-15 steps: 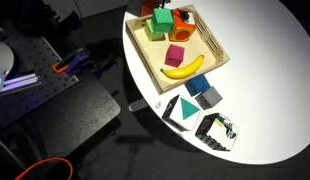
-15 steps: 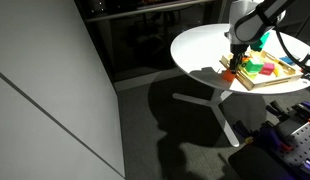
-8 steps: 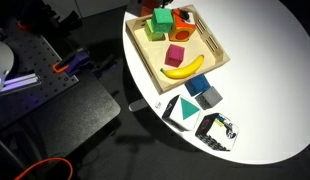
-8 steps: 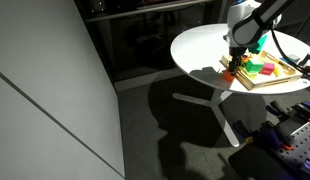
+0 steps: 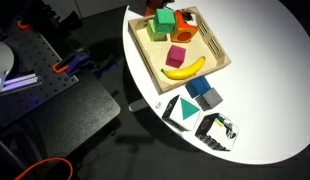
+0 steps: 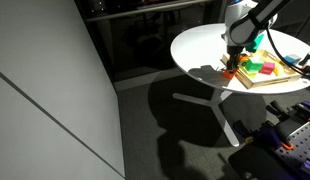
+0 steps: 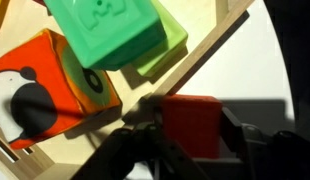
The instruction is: Put the orange block in the box
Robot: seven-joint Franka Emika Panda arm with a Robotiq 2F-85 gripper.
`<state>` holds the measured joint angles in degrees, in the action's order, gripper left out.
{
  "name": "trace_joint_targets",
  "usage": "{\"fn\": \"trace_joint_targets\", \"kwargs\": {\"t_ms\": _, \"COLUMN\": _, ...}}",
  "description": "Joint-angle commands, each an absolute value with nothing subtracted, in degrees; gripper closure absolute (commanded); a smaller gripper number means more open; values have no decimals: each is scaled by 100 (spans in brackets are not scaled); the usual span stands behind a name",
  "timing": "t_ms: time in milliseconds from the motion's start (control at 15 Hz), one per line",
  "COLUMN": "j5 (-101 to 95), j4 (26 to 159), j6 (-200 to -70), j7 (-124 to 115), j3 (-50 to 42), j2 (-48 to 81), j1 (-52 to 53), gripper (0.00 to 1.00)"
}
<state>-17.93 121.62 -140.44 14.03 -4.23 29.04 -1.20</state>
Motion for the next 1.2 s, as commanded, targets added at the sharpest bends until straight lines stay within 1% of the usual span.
{"fn": "trace_joint_targets", "kwargs": {"t_ms": 0, "j5": -1865, "j4": 11932, "j6": -13891, "j7": 1424, "j3": -418, "j2": 3041, "j1": -160, "gripper": 68}}
{"fn": "trace_joint_targets", "kwargs": {"t_ms": 67, "j5": -1871, "j4": 11939, "j6": -13880, "j7": 1403, "j3": -425, "j2": 3024, "j1": -153, "gripper": 69}}
{"fn": "trace_joint_targets", "kwargs": {"t_ms": 133, "j5": -1875, "j4": 11936, "j6": -13851, "j7": 1398, "j3": -428, "j2": 3004, "j1": -151, "gripper": 71}}
{"fn": "trace_joint_targets", "kwargs": {"t_ms": 333, "j5": -1847, "j4": 11954, "j6": -13797, "j7": 1375, "j3": -430, "j2": 2919, "j1": -161, "gripper": 73}}
{"fn": "trace_joint_targets", "kwargs": {"t_ms": 733, "j5": -1778, "j4": 12015, "j6": -13711, "j7": 1312, "j3": -435, "j2": 2712, "j1": -176, "gripper": 73}}
{"fn": "trace_joint_targets", "kwargs": {"t_ms": 1133, "j5": -1520, "j4": 12208, "j6": -13396, "j7": 1390, "j3": -365, "j2": 2169, "j1": -270, "gripper": 73}}
